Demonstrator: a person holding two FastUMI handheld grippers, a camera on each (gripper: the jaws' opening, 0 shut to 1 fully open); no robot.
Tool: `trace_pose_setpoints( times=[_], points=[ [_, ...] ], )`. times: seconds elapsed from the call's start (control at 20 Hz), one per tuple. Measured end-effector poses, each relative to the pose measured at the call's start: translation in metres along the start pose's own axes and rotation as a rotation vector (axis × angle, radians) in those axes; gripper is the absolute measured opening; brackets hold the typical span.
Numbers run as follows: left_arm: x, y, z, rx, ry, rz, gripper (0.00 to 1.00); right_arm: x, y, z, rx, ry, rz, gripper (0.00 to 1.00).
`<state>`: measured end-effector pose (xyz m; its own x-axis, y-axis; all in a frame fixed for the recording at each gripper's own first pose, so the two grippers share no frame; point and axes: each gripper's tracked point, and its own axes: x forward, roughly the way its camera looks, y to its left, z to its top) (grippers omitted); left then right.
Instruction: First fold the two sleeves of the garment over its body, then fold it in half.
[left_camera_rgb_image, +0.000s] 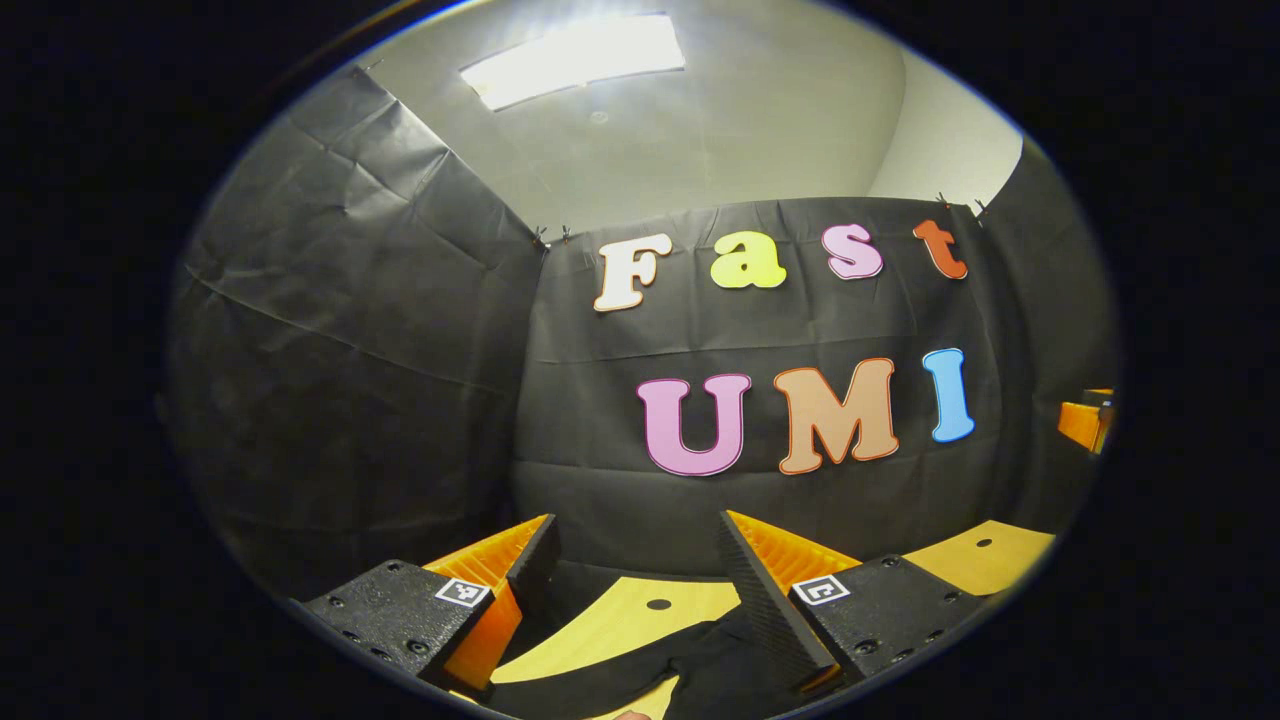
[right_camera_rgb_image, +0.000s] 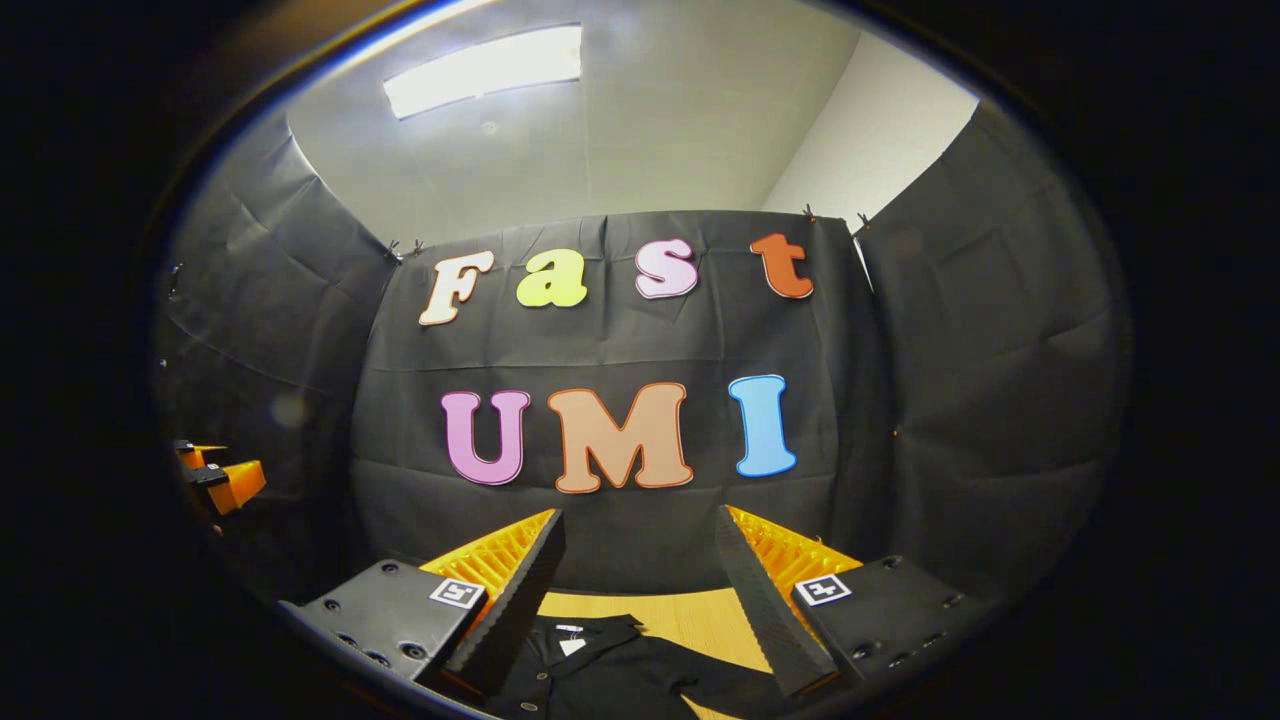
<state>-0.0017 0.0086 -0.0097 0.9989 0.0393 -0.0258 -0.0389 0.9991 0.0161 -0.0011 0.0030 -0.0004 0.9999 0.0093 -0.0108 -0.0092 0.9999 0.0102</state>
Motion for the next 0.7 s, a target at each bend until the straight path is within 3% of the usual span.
trace_pose_setpoints(
  times=[0.25,0.55,0.7],
  points=[
    [0.006,0.011,-0.012,0.0,0.013,-0.038,0.93,0.001,-0.001,0.0,-0.01,-0.004,-0.029,0.96],
    [0.018,0.005,-0.029,-0.013,0.034,-0.141,0.93,0.0,-0.014,0.003,-0.044,-0.009,-0.105,0.96],
    [0.025,0.009,-0.033,-0.036,0.048,-0.124,0.94,0.002,-0.016,0.006,-0.062,-0.032,-0.104,0.96]
  ],
)
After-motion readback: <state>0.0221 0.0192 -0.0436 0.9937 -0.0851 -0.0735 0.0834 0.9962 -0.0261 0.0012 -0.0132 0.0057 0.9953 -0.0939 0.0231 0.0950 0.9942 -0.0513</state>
